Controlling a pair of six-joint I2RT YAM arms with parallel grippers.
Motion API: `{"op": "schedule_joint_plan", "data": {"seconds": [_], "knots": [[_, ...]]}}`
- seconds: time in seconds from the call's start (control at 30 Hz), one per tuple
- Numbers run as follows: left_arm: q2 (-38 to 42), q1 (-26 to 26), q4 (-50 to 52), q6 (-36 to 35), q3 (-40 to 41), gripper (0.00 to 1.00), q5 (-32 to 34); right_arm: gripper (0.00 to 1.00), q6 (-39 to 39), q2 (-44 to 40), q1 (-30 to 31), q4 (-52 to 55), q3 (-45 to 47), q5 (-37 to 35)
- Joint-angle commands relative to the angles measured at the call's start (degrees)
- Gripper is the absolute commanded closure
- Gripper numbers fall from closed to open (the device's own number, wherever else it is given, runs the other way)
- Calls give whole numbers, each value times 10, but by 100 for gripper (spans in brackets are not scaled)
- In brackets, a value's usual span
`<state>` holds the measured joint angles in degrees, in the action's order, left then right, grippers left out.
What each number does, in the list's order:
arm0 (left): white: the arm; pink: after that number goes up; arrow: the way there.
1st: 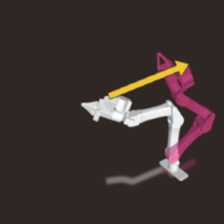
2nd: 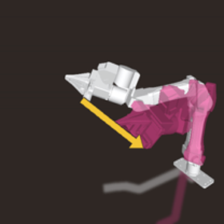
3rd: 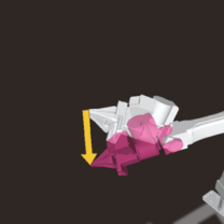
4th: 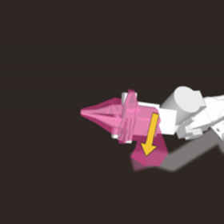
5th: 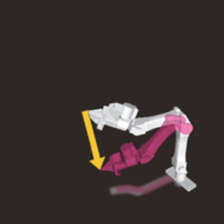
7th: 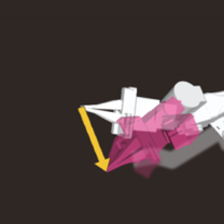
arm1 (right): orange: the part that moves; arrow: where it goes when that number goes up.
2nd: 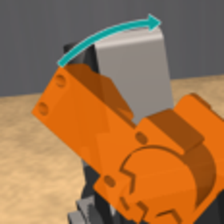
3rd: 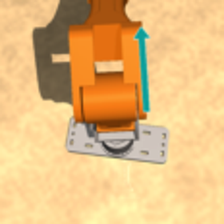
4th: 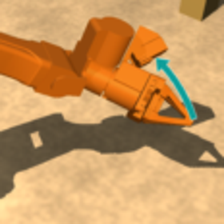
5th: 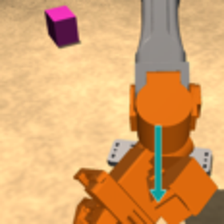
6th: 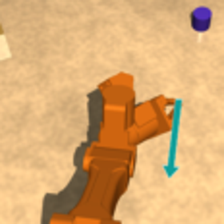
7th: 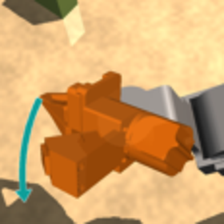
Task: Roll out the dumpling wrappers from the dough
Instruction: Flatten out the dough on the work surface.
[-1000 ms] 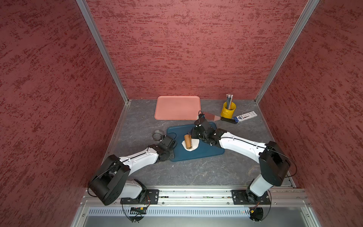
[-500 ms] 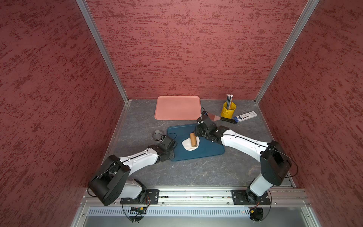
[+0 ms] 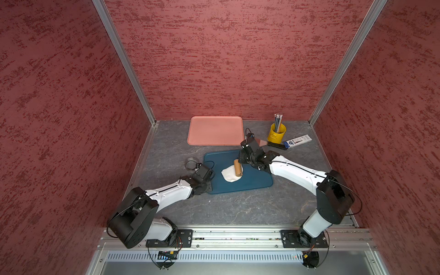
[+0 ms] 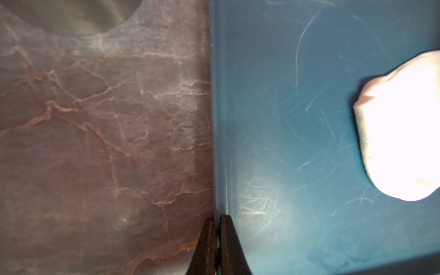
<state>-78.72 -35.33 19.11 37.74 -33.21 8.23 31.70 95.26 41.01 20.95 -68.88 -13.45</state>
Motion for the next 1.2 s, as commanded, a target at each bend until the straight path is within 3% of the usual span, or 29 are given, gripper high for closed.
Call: {"op": "schedule_joint_plan", "data": {"seconds": [0.0, 0.07, 0.1, 0.3, 0.4, 0.5, 0.6, 0.63, 0.83, 0.9, 0.97, 1.1, 1.17], "knots": [[-11, -4, -11, -15, 2, 100, 14, 100, -23, 34, 40, 41, 24, 41], [-15, -3, -4, -9, -1, 100, 23, 100, 18, 48, 42, -10, 33, 124], [-15, -1, 0, -4, -1, 100, 25, 100, 26, 51, 40, -16, 34, 127], [0, 3, 2, 0, 12, 100, 29, 100, -24, 19, -52, 89, 46, -31], [0, 3, -8, -8, 16, 100, 25, 100, -65, 12, -56, 109, 30, -107], [-5, 3, -15, -7, 13, 100, 21, 100, -62, 15, -9, 68, 24, -45], [-12, 3, -9, -3, 5, 100, 28, 100, -21, 31, 22, -11, 45, 91], [-13, 4, -6, -2, 4, 100, 31, 100, -3, 35, 21, -17, 51, 101], [-13, 9, -5, -8, 11, 100, 32, 100, -45, 25, -62, 86, 62, -68], [-12, 9, -6, -12, 10, 100, 31, 100, -82, 29, -59, 102, 54, -121], [-10, 9, -19, -22, 13, 100, 19, 100, -93, 31, -38, 94, 47, -93], [-16, 9, -11, -7, 1, 100, 34, 100, -54, 61, 31, 20, 41, 83], [-17, 9, 12, 11, -9, 100, 54, 100, -25, 83, 29, 44, 30, 72]]}}
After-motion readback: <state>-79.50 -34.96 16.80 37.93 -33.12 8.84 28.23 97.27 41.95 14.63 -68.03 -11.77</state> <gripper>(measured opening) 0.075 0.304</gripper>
